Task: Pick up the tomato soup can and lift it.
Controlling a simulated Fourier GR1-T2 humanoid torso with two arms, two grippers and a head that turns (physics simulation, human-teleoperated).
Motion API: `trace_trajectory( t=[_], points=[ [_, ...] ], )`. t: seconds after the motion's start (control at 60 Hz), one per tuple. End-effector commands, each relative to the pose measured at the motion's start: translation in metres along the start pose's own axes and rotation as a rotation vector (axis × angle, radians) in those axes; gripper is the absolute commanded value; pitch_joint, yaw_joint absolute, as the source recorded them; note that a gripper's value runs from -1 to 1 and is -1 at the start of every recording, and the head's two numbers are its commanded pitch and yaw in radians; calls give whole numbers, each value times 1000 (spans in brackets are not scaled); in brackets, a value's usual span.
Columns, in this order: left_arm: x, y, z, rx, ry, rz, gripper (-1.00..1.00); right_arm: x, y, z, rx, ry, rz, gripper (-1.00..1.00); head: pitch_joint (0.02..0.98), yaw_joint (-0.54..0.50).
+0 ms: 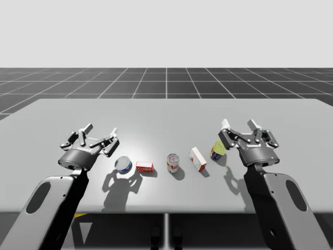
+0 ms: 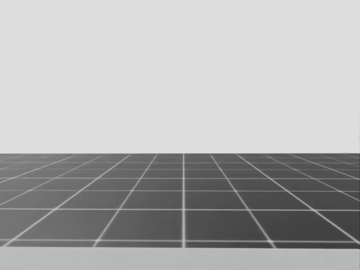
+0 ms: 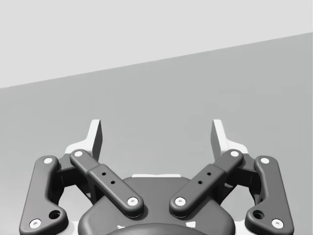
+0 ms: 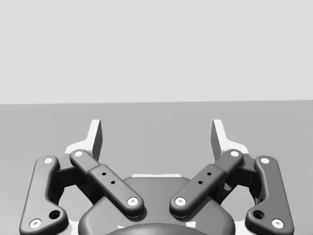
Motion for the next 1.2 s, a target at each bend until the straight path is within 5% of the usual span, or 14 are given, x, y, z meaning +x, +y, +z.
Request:
trace_trajectory(
  t=[0.017,0.083,0.117,0.217,0.3,0.7,1.2],
  points=[
    [0,0,0,1,2,-2,-1000,0,0,1,-48,-19,1,-1000,75,12],
    [0,0,0,1,2,-3,-1000,0,-1,1,-8,-14,12,-1000,82,14],
    [0,0,0,1,2,-3,-1000,0,-2,0,-15,-6,-8,-1000,86,14],
    [-1,0,0,3,3,-3,-1000,0,-3,-2,-7,12,28,-1000,114,11],
    [-1,0,0,4,3,-2,-1000,1,-3,-2,-8,15,19,-1000,162,5],
    [-1,1,-1,2,8,-6,-1000,1,-6,-4,-30,12,40,-1000,543,22],
    [-2,2,-2,-3,10,-8,-1000,3,-6,-4,-23,11,36,-1000,824,-29]
  ],
)
